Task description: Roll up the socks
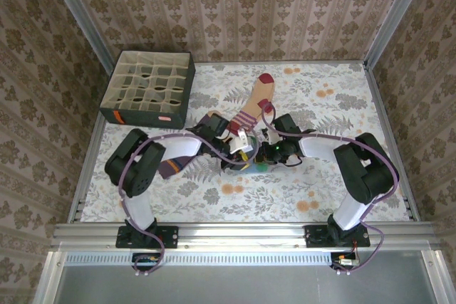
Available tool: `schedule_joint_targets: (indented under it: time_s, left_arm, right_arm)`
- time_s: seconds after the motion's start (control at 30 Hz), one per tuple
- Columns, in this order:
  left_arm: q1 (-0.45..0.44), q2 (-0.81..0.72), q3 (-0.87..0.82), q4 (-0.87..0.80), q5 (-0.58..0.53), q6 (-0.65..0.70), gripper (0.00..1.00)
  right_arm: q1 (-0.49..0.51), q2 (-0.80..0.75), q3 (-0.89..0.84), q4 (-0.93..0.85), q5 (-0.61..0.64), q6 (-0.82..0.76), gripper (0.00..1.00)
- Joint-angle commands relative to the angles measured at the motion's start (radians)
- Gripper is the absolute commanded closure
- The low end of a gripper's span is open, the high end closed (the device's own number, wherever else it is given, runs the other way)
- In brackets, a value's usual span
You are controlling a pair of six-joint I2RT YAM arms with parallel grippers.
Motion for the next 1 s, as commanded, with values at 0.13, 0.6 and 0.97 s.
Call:
schedule_joint_targets:
  time_s: [0.13,0.6,0.97]
  left_arm:
    - [-0.06,-0.213,-0.19,0.187,-0.228,0.124,0.74]
    - [-0.269,-0.161,-0.217,0.287,-0.638,0.324,0.59]
    - [-0.265,0.008,-0.082,0.063,-0.614,0.283,0.77]
  right_arm:
    - [0.002,0.071,-0.067,-0.17,0.168,0.014,0.98]
    - [0.003,0.066,-0.04,-0.212,0.162,0.001,0.98]
    - [0.0,0.036,-0.028,-0.218,0.08,-0.048,0.9]
